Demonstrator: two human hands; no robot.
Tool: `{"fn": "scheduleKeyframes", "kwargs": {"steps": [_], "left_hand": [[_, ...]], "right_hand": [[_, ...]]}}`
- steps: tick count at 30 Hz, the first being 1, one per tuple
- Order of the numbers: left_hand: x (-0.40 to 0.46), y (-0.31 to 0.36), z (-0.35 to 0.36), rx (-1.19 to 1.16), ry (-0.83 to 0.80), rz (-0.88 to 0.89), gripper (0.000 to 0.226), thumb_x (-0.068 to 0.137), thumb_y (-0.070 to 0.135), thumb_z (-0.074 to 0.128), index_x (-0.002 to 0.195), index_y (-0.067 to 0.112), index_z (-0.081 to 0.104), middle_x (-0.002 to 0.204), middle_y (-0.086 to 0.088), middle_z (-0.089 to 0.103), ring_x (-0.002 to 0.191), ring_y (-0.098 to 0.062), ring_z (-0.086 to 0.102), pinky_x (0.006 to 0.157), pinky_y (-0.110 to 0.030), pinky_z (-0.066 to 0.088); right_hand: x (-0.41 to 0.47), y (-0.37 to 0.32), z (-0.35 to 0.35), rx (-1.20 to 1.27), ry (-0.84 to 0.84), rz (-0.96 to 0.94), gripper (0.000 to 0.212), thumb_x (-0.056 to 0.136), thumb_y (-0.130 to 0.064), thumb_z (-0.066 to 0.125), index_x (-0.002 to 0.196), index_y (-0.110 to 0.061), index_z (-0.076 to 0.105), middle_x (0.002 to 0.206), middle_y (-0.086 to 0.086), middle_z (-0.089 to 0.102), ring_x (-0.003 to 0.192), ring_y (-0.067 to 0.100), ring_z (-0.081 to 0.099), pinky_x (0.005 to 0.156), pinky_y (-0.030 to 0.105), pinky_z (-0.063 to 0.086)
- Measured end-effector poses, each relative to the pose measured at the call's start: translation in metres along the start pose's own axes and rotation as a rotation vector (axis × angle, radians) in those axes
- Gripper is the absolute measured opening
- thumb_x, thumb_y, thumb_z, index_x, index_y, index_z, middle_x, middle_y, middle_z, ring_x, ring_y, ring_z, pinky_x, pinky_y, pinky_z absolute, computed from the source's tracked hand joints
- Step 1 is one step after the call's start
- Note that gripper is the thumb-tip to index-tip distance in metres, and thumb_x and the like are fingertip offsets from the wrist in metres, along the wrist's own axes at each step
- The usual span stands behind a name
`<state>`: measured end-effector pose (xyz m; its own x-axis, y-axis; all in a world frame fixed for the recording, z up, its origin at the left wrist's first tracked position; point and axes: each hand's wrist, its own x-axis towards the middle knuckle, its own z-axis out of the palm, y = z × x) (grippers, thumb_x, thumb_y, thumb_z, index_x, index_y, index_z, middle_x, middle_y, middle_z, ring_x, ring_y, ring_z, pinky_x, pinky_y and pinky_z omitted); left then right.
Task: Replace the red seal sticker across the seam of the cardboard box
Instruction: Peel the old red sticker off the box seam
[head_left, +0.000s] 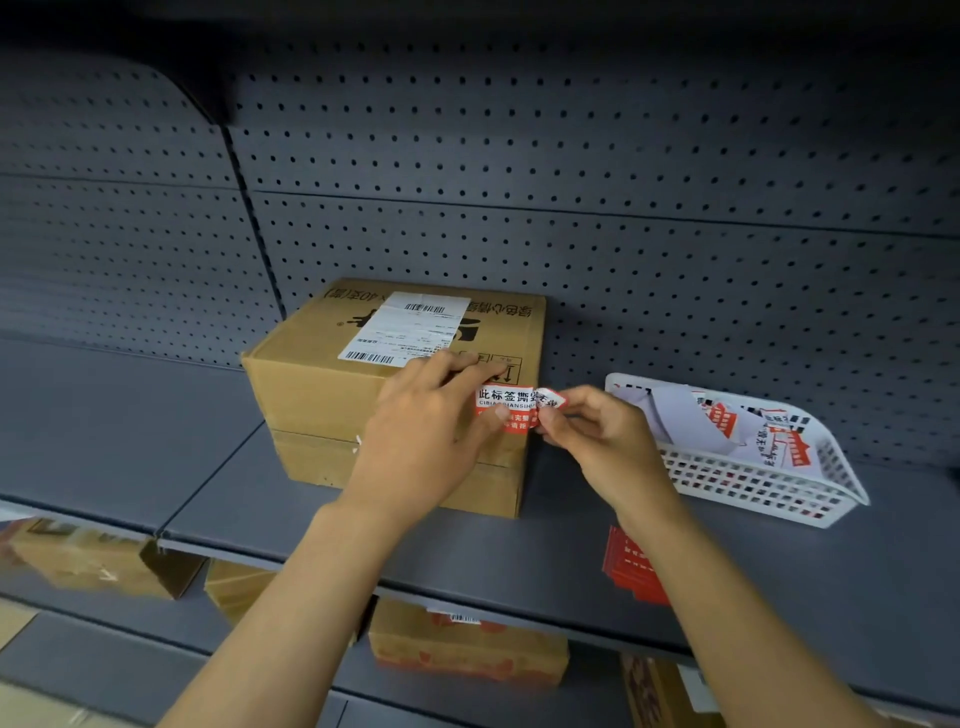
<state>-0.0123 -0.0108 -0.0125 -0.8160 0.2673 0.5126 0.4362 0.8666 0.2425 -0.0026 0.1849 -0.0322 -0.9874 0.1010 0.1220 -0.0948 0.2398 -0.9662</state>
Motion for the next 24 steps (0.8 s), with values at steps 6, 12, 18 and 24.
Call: {"fn": "scheduleKeyframes", "kwargs": {"steps": [6, 12, 18, 24], "left_hand": [[0.003, 0.002, -0.003, 0.014, -0.026, -0.011, 0.049, 0.091, 0.055, 0.043, 0.133, 0.034, 0.058, 0.121, 0.006, 0.062, 0.109, -0.020, 0.057, 0.090, -0.034, 0.040], [0.003, 0.002, -0.004, 0.001, -0.032, -0.017, 0.043, 0.094, 0.048, 0.048, 0.133, 0.033, 0.058, 0.120, 0.006, 0.062, 0.107, -0.021, 0.057, 0.090, -0.037, 0.042], [0.005, 0.004, -0.008, -0.108, -0.049, -0.051, 0.045, 0.096, 0.037, 0.036, 0.133, 0.033, 0.061, 0.123, 0.004, 0.063, 0.114, -0.022, 0.056, 0.096, -0.037, 0.040], [0.006, 0.003, -0.012, -0.156, -0.100, -0.062, 0.046, 0.095, 0.033, 0.039, 0.137, 0.034, 0.058, 0.132, 0.002, 0.061, 0.119, -0.022, 0.054, 0.102, -0.038, 0.040]], "right_hand": [[-0.012, -0.015, -0.010, -0.266, 0.105, -0.117, 0.012, 0.088, -0.029, 0.075, 0.095, -0.020, 0.070, 0.082, -0.015, 0.075, 0.084, -0.008, 0.069, 0.065, 0.004, 0.048], [-0.032, -0.029, -0.010, -0.375, 0.145, -0.134, 0.038, 0.085, -0.036, 0.076, 0.120, -0.037, 0.063, 0.080, -0.015, 0.079, 0.087, -0.022, 0.060, 0.072, -0.001, 0.039], [-0.049, -0.039, 0.008, -0.564, 0.321, -0.315, 0.041, 0.082, -0.035, 0.078, 0.121, -0.036, 0.067, 0.080, -0.015, 0.080, 0.105, 0.012, 0.057, 0.076, 0.026, 0.044], [-0.061, -0.045, 0.018, -0.661, 0.428, -0.475, 0.036, 0.079, -0.035, 0.081, 0.112, -0.037, 0.070, 0.074, -0.018, 0.078, 0.093, 0.017, 0.062, 0.070, 0.036, 0.054]]}}
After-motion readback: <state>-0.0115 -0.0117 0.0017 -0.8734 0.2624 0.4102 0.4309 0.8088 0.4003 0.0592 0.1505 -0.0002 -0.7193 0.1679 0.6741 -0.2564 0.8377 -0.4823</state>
